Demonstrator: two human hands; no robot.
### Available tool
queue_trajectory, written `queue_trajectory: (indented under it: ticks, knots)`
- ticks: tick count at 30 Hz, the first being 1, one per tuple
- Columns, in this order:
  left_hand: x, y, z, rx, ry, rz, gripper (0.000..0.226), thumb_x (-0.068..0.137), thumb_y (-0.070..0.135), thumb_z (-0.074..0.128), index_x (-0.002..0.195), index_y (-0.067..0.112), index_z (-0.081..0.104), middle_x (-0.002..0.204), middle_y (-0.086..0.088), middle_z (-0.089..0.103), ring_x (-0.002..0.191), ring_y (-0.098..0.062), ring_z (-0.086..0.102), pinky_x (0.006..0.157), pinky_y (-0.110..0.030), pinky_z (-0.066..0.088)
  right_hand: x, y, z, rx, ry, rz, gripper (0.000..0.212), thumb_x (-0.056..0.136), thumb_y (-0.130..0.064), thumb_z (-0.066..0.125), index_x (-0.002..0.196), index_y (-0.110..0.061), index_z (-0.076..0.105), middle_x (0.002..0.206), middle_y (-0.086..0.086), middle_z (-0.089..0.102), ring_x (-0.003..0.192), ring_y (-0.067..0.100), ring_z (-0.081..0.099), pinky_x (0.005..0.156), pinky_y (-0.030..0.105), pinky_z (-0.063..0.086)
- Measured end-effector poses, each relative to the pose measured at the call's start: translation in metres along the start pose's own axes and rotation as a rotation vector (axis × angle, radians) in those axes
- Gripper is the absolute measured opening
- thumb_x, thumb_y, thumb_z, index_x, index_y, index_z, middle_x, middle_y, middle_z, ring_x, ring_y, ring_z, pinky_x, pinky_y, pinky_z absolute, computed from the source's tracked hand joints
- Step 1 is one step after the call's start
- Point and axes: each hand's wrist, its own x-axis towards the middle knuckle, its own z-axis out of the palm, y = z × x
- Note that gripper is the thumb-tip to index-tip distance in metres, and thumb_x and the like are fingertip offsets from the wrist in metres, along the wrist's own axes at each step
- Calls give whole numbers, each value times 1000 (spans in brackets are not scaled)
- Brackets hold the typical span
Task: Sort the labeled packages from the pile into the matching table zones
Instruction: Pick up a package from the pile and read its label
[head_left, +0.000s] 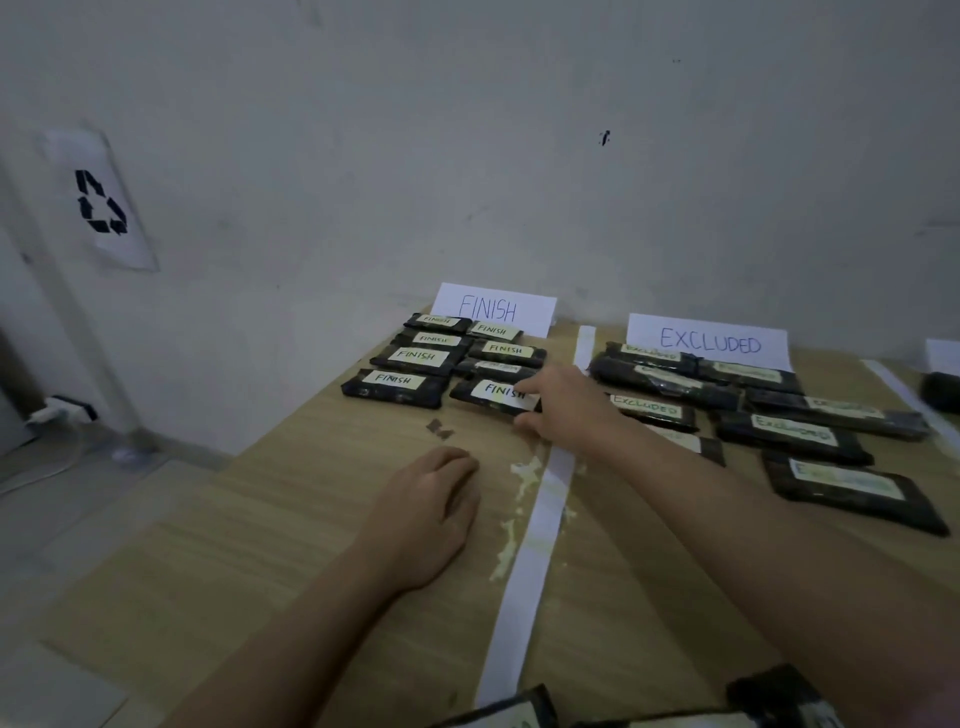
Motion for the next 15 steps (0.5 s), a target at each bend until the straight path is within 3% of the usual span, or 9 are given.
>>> queue_trajectory:
  ticks: [5,9,15]
  knots:
    - [0,1,1,-4,30,16,46,88,36,42,127,14,55,133,2,52,120,-13,49,97,-17,31,14,1,16,2,-11,23,45,85,-28,65,124,-8,57,130,11,54,121,27,47,96,37,44]
    - [0,4,-1,-10,33,6,39,92,28,48,129,15,53,136,3,49,122,-14,47,100,-19,31,-1,-4,6,-58,-21,-29,50,85,-36,63,129,-16,52,128,8,50,120,26,44,92,42,45]
    - [-6,10,-11,-4,-81,-14,41,94,25,46,133,13,49,142,-2,45,130,-16,42,106,-21,27,-66,-26,-20,40,-79,-242,24,87,-29,60,107,-17,67,101,0,66,93,16,58,80,37,51]
